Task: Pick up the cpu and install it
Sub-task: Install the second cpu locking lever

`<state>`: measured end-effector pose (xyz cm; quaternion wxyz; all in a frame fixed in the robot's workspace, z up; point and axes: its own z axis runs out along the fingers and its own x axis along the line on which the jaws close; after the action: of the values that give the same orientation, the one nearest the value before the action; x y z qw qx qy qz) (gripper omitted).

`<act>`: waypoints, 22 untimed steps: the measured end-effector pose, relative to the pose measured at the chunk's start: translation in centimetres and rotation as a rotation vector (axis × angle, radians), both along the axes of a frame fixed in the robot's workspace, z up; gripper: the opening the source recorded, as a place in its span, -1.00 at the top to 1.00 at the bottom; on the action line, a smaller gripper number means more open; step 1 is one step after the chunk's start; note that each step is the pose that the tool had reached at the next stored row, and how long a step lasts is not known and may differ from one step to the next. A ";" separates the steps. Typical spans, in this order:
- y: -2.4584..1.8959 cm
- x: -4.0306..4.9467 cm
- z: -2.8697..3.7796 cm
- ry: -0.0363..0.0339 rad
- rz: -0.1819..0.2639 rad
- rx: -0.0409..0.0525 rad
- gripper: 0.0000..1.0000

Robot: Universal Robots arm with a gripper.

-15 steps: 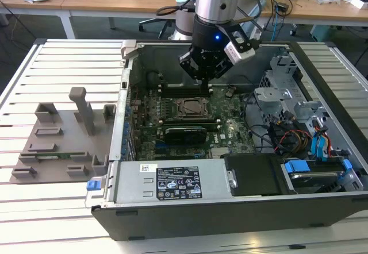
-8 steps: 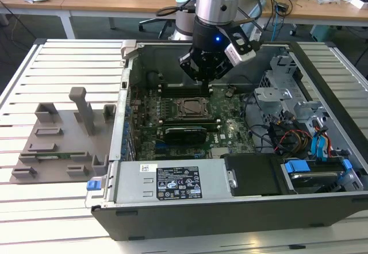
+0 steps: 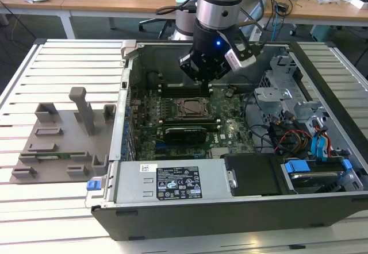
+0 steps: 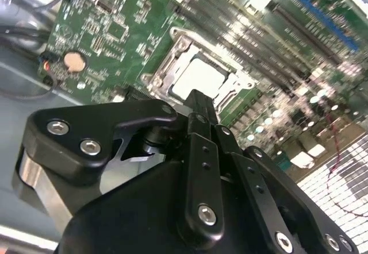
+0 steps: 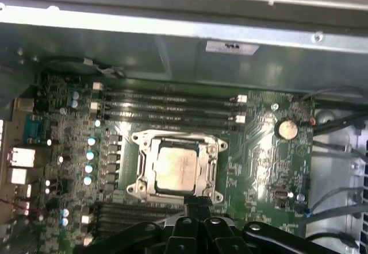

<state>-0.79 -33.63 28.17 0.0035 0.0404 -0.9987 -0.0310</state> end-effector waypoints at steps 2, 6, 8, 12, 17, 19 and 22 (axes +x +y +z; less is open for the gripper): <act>-0.05 0.00 0.01 0.0001 0.000 0.0143 0.79; -0.46 0.00 -0.01 0.0000 0.000 0.0173 0.79; -0.71 0.00 -0.02 0.0000 0.000 0.0173 0.79; -1.22 0.00 -0.03 0.0001 0.000 0.0173 0.79; -1.68 0.00 -0.05 0.0000 0.000 0.0173 0.79; -1.85 0.00 -0.06 0.0000 0.000 0.0173 0.79; -2.02 0.00 -0.09 0.0000 0.000 0.0172 0.79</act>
<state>-0.79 -35.65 28.09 0.0032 0.0404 -0.9984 -0.0396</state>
